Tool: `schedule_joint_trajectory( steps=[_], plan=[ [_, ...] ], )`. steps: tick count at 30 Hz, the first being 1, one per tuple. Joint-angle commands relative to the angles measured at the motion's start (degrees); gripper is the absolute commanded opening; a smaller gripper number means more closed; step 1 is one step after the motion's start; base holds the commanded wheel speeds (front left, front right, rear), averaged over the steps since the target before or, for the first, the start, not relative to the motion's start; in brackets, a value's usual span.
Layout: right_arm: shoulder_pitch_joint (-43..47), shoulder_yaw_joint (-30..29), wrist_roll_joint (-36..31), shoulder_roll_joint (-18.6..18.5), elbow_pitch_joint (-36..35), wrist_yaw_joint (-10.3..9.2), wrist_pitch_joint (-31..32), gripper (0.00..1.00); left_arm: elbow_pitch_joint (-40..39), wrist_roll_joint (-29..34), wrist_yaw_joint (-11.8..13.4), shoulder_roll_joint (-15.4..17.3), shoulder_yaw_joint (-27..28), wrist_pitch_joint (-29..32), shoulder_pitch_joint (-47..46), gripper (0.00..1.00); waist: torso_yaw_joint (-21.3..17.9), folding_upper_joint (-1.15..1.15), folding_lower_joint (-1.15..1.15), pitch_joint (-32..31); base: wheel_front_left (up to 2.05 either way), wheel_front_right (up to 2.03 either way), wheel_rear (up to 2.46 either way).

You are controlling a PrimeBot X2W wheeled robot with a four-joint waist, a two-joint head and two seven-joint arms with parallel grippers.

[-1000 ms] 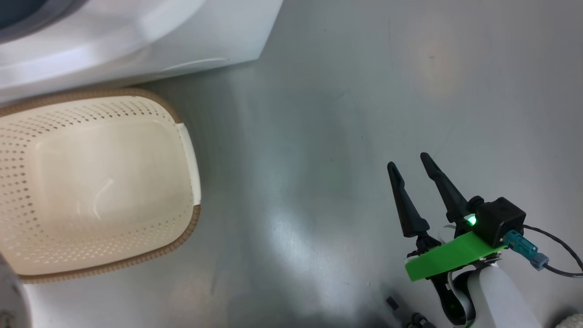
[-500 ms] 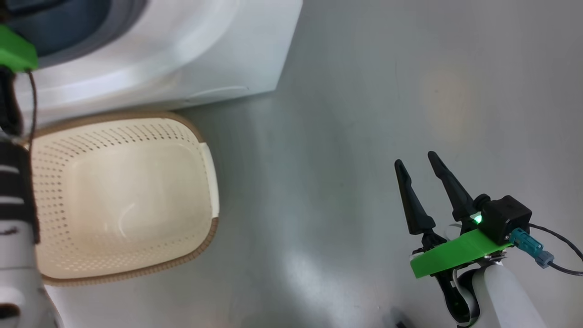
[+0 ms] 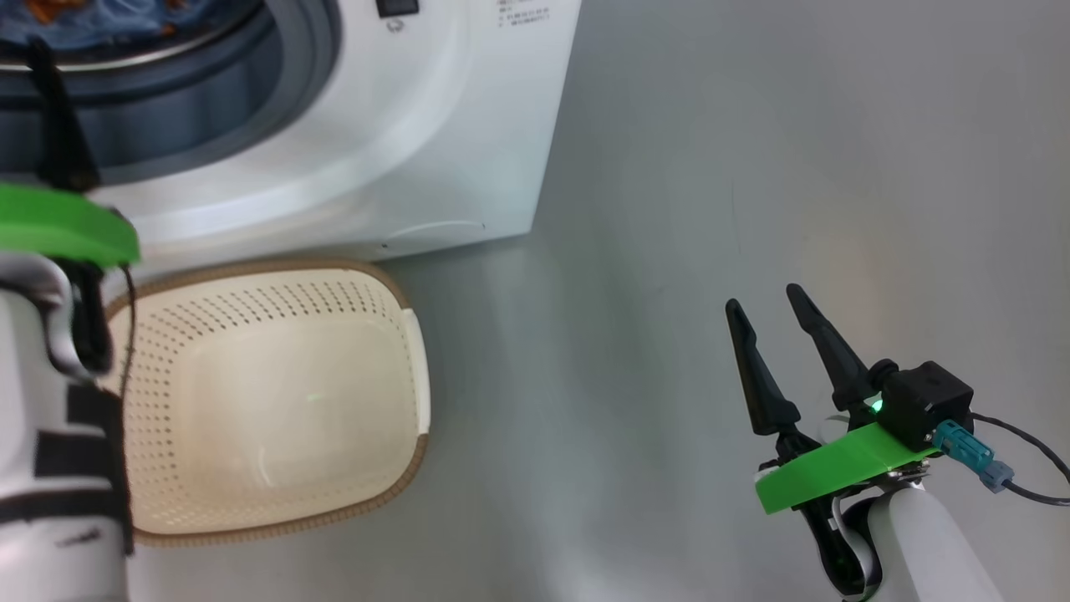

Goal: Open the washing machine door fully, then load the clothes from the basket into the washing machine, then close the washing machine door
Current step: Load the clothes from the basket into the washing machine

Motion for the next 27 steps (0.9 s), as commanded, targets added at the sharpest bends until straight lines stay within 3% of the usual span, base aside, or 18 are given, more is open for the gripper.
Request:
schedule_joint_trajectory(
  steps=[1,27],
  plan=[
    [0.84,1.15,-0.05,0.01,-0.94,0.09,-0.28,1.0,-2.05,-0.02,-0.26,2.07,1.15,-0.28,1.64,1.0,0.57,0.0,0.0,-1.59,0.0,0.0,0.0],
    [6.15,0.97,-0.25,-0.93,0.64,0.09,-0.28,1.0,-21.67,1.85,-0.58,-3.77,1.62,-0.28,31.2,1.0,2.83,0.0,0.0,-16.27,0.0,0.0,0.0]
  ],
)
